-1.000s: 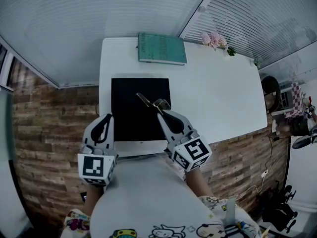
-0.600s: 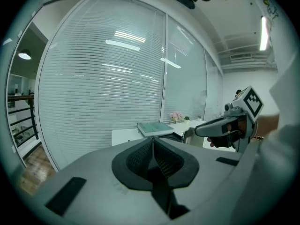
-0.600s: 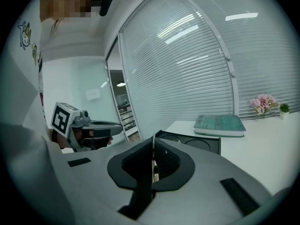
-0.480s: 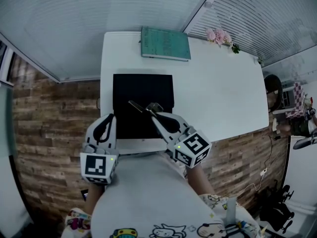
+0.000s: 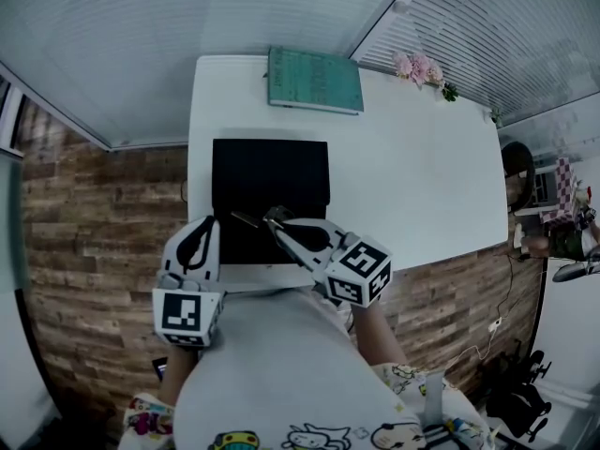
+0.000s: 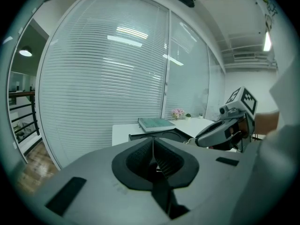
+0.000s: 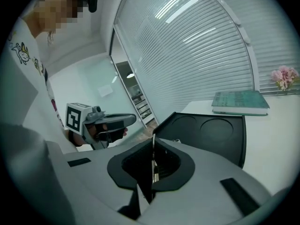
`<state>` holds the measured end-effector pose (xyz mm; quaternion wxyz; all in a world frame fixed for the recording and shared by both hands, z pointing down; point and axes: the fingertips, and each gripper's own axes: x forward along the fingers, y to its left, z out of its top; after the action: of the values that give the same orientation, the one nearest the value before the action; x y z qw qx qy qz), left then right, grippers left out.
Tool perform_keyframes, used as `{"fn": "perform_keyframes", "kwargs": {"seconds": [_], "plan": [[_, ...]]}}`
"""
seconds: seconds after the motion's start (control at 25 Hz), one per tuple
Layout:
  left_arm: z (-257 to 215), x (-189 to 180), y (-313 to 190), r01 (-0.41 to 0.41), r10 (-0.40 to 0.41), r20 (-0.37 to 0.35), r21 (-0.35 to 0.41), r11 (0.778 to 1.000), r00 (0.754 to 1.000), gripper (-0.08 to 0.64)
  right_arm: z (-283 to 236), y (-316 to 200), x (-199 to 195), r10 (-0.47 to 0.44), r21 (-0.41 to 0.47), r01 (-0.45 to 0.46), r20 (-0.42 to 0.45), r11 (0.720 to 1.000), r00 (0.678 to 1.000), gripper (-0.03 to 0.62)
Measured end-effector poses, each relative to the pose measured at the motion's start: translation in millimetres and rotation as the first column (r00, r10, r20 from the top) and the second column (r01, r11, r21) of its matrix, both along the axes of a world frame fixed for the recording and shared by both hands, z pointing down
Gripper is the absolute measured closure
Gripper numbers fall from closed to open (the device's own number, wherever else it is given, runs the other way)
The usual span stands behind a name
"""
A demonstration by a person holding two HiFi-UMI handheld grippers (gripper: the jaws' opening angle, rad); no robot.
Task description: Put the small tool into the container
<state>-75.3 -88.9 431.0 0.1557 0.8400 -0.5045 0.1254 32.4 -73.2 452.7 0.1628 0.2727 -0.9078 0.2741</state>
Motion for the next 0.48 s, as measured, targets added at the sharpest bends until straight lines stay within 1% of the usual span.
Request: {"fn": "perform_keyframes", "kwargs": {"seconds": [0.2, 0.36, 0.48], "plan": [[4, -2, -4, -0.001, 0.001, 0.018, -0.001, 1.0, 1.0, 0.551, 14, 0, -4, -0.063, -0.068, 0.063, 0.002, 0.996, 0.998, 0.581], [9, -1, -2, 0.009, -0.009, 0.007, -0.023, 1.0, 1.0, 0.551, 25, 4, -6, -0.111, -0.122, 0.111, 0.005, 0.986, 0.994, 0.581], [9, 0, -2, 0.005, -0.005, 0.02, -0.017, 1.0, 1.0, 0.551, 33, 5, -6, -0.136, -0.154, 0.135, 0.006, 0.979, 0.991, 0.581]]}}
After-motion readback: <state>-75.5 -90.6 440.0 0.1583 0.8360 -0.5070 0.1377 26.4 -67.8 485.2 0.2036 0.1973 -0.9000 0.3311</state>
